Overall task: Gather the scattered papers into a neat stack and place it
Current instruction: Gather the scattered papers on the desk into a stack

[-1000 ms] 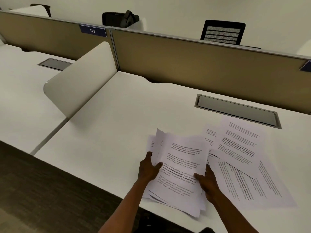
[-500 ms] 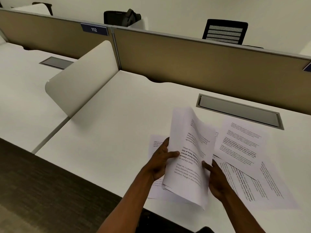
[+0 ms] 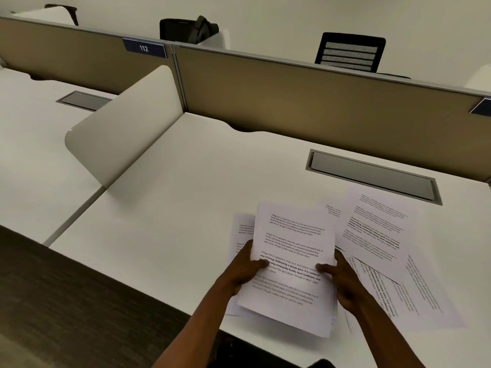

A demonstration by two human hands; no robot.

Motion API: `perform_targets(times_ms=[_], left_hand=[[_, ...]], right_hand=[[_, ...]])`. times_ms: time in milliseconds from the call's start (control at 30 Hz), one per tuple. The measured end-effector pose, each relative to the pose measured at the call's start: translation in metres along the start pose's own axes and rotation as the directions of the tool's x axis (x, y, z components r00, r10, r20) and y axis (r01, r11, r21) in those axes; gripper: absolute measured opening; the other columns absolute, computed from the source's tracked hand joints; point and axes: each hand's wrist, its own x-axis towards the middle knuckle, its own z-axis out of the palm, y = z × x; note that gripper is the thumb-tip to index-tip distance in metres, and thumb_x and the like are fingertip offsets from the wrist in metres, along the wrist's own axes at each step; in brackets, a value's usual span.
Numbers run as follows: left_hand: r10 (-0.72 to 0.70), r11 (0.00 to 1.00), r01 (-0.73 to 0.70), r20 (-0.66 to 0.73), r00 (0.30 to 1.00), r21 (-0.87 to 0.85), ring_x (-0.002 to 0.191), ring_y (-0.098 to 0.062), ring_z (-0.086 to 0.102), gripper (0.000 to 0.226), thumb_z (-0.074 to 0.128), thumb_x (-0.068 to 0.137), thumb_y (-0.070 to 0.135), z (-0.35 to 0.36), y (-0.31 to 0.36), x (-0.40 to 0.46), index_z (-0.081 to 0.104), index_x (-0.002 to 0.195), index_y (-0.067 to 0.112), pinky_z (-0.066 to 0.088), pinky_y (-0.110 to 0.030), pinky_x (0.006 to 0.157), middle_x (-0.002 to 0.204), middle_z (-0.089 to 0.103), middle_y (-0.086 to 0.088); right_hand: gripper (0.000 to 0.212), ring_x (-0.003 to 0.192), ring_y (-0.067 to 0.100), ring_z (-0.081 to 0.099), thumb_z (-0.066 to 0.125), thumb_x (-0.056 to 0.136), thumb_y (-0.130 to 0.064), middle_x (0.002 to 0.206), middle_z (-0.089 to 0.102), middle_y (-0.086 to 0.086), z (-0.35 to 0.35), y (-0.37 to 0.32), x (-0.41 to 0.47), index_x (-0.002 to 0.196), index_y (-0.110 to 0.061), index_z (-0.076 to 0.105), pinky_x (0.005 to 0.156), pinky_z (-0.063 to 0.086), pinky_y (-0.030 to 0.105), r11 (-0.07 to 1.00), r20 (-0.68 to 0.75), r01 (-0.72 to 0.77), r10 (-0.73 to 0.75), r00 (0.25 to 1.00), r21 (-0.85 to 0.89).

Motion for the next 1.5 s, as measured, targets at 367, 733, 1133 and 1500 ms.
perform_targets(times_ms=[367,733,1133,1500], left_hand=[[-0.001,0.855,0.286,-0.552,0.834,0.431,0.134,-0.032,0.036,0.081,0.063,0.085,0.057,0.001,-0.027,0.000,0.035,0.148,0.016,0.040,-0.047,0.109,0.144,0.039,-0.013],[-0.096,0.938,0.265,-0.565,0.819,0.224,0.136,-0.036,0.042,0.088,0.073,0.082,0.046,-0.009,-0.017,0.018,0.028,0.152,0.019,0.036,-0.052,0.113,0.147,0.046,-0.015],[-0.102,0.983,0.167,-0.518,0.849,0.081,0.121,-0.031,0.058,0.073,0.081,0.078,0.027,-0.028,-0.022,0.024,0.048,0.141,0.010,0.048,-0.040,0.102,0.138,0.057,-0.014],[0.048,0.983,0.078,-0.640,0.767,0.167,0.097,-0.032,0.066,0.049,0.062,0.081,-0.002,-0.042,-0.020,0.026,0.059,0.130,0.005,0.053,-0.034,0.085,0.117,0.068,-0.020]], right_hand=[[0.073,0.113,0.021,0.060,0.063,0.087,0.006,0.139,0.053,0.005,0.037,0.019,-0.004,0.147,-0.027,0.035,0.087,0.057,0.040,1.000,0.026,-0.003,0.004,1.000,-0.031],[0.073,0.131,0.025,0.046,0.060,0.092,-0.010,0.149,0.045,0.005,0.065,0.018,-0.001,0.152,-0.027,0.023,0.109,0.041,0.042,0.927,-0.044,0.058,-0.080,0.996,-0.371],[0.064,0.111,0.010,0.048,0.060,0.092,-0.013,0.141,0.052,0.005,0.072,0.010,0.007,0.147,-0.025,0.031,0.097,0.041,0.026,0.917,0.001,0.048,-0.052,0.999,-0.396],[0.070,0.132,0.024,0.048,0.061,0.090,-0.020,0.148,0.047,0.009,0.094,0.006,0.012,0.151,-0.014,0.028,0.109,0.037,0.027,0.801,0.081,0.112,-0.079,0.994,-0.588]])
